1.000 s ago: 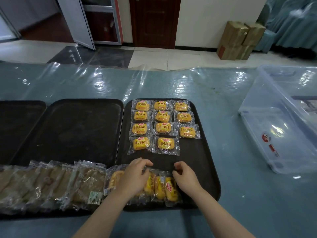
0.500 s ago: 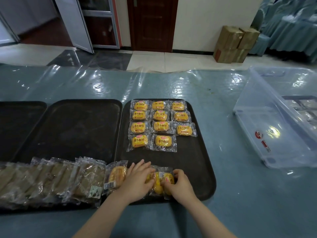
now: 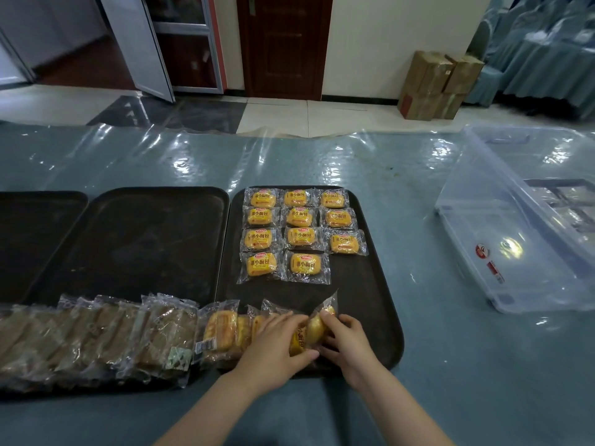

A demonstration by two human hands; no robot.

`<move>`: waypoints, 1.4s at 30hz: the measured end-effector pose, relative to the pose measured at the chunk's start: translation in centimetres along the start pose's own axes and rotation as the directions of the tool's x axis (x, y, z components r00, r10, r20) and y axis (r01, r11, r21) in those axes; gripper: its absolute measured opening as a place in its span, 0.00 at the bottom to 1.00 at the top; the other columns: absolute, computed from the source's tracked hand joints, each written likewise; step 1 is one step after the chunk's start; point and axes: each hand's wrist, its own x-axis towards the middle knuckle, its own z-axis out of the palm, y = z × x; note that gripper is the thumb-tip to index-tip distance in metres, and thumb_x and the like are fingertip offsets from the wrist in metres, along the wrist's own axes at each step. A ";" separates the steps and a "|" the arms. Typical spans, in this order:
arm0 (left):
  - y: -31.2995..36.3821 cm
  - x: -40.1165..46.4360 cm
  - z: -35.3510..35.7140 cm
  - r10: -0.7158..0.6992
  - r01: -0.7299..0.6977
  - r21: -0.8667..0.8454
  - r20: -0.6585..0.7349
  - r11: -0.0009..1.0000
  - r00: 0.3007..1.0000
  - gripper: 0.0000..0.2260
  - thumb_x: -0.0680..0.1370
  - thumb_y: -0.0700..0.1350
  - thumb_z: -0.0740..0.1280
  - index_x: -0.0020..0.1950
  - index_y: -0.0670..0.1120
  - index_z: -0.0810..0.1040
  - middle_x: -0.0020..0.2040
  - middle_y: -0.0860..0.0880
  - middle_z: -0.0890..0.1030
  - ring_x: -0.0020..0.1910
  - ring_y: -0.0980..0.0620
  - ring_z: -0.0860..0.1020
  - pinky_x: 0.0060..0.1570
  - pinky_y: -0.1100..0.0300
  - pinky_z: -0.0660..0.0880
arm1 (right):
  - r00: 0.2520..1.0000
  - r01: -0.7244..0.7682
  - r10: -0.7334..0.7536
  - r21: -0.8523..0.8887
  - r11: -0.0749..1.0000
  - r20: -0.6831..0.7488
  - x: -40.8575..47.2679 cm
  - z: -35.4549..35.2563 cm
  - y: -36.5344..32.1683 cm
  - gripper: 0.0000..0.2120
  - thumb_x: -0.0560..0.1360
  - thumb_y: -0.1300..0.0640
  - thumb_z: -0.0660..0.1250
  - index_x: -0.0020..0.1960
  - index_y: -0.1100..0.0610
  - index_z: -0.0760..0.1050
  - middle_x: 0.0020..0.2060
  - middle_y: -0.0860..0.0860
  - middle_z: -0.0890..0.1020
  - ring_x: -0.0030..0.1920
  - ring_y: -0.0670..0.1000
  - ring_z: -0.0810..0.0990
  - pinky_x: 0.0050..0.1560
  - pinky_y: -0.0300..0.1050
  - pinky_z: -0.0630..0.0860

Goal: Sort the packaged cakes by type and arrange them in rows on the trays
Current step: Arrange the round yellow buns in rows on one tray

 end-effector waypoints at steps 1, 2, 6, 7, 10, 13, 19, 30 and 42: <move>0.1 0.0 0.1 -0.004 0.003 -0.018 -0.025 1.000 1.000 0.26 0.75 0.63 0.67 0.71 0.60 0.67 0.67 0.61 0.71 0.69 0.57 0.66 0.69 0.58 0.65 | 1.000 0.002 -0.002 0.016 1.000 0.013 -0.3 0.1 -0.1 0.31 0.76 0.52 0.73 0.72 0.54 0.61 0.58 0.59 0.78 0.55 0.57 0.81 0.44 0.49 0.83; 0.3 0.0 0.2 -0.010 0.008 -0.034 -0.039 0.999 0.999 0.24 0.74 0.63 0.68 0.68 0.60 0.69 0.62 0.61 0.74 0.63 0.58 0.70 0.62 0.61 0.70 | 1.000 0.007 -0.008 0.023 1.000 0.024 -0.5 0.2 -0.1 0.32 0.76 0.52 0.72 0.73 0.54 0.60 0.57 0.59 0.79 0.55 0.56 0.81 0.43 0.48 0.82; 0.6 0.1 0.0 -0.065 0.059 -0.067 -0.093 0.996 0.994 0.15 0.75 0.59 0.69 0.58 0.59 0.72 0.50 0.62 0.77 0.49 0.62 0.76 0.46 0.64 0.75 | 0.998 0.015 -0.018 0.059 0.998 0.055 -1.0 0.6 0.1 0.39 0.75 0.52 0.73 0.77 0.48 0.53 0.60 0.59 0.77 0.54 0.56 0.82 0.48 0.50 0.83; 0.5 0.1 -0.1 -0.083 0.073 -0.089 -0.111 0.993 0.990 0.12 0.76 0.57 0.70 0.56 0.59 0.73 0.48 0.62 0.78 0.48 0.62 0.77 0.46 0.62 0.77 | 0.998 0.020 -0.023 0.060 0.998 0.060 -1.1 0.7 0.1 0.40 0.75 0.52 0.73 0.78 0.48 0.52 0.60 0.59 0.77 0.55 0.56 0.82 0.51 0.51 0.83; 0.3 0.2 -0.2 -0.135 0.111 -0.186 -0.122 0.976 0.983 0.06 0.77 0.55 0.69 0.51 0.58 0.73 0.47 0.61 0.80 0.48 0.64 0.78 0.47 0.61 0.78 | 0.995 0.072 -0.073 0.020 0.997 0.072 -1.2 0.8 0.1 0.41 0.76 0.51 0.72 0.79 0.49 0.50 0.58 0.57 0.79 0.56 0.55 0.81 0.57 0.53 0.81; -0.1 0.5 -0.2 -0.180 0.139 -0.271 -0.132 0.952 0.975 0.05 0.79 0.53 0.68 0.52 0.57 0.73 0.49 0.60 0.81 0.49 0.66 0.79 0.48 0.61 0.80 | 0.990 0.133 -0.126 -0.098 0.986 0.069 -1.2 0.7 -0.2 0.40 0.76 0.46 0.71 0.78 0.50 0.52 0.55 0.52 0.78 0.55 0.50 0.80 0.55 0.48 0.82; -1.1 1.5 -0.3 -0.260 0.208 -0.392 -0.083 0.896 0.962 0.06 0.81 0.48 0.64 0.58 0.54 0.76 0.56 0.58 0.81 0.57 0.62 0.79 0.55 0.59 0.78 | 0.990 0.144 -0.142 -0.194 0.970 0.025 -0.6 -0.5 -0.3 0.22 0.78 0.49 0.69 0.69 0.53 0.69 0.56 0.51 0.80 0.56 0.50 0.80 0.57 0.49 0.81; -0.4 3.2 -1.5 -0.317 0.261 -0.422 -0.065 0.868 0.946 0.05 0.83 0.48 0.61 0.50 0.51 0.76 0.44 0.52 0.82 0.43 0.56 0.80 0.41 0.61 0.75 | 0.967 0.240 -0.249 -0.123 0.963 -0.058 0.5 -1.3 -1.4 0.08 0.81 0.58 0.64 0.52 0.59 0.81 0.45 0.55 0.86 0.49 0.54 0.85 0.48 0.47 0.83; 0.1 7.9 -2.4 -0.329 0.301 -0.466 0.023 0.832 0.944 0.05 0.83 0.48 0.61 0.49 0.52 0.75 0.46 0.53 0.81 0.46 0.52 0.80 0.46 0.55 0.77 | 0.962 0.252 -0.258 -0.078 0.965 -0.088 2.9 -2.4 -4.2 0.08 0.81 0.57 0.64 0.54 0.59 0.80 0.46 0.55 0.86 0.49 0.54 0.85 0.49 0.48 0.83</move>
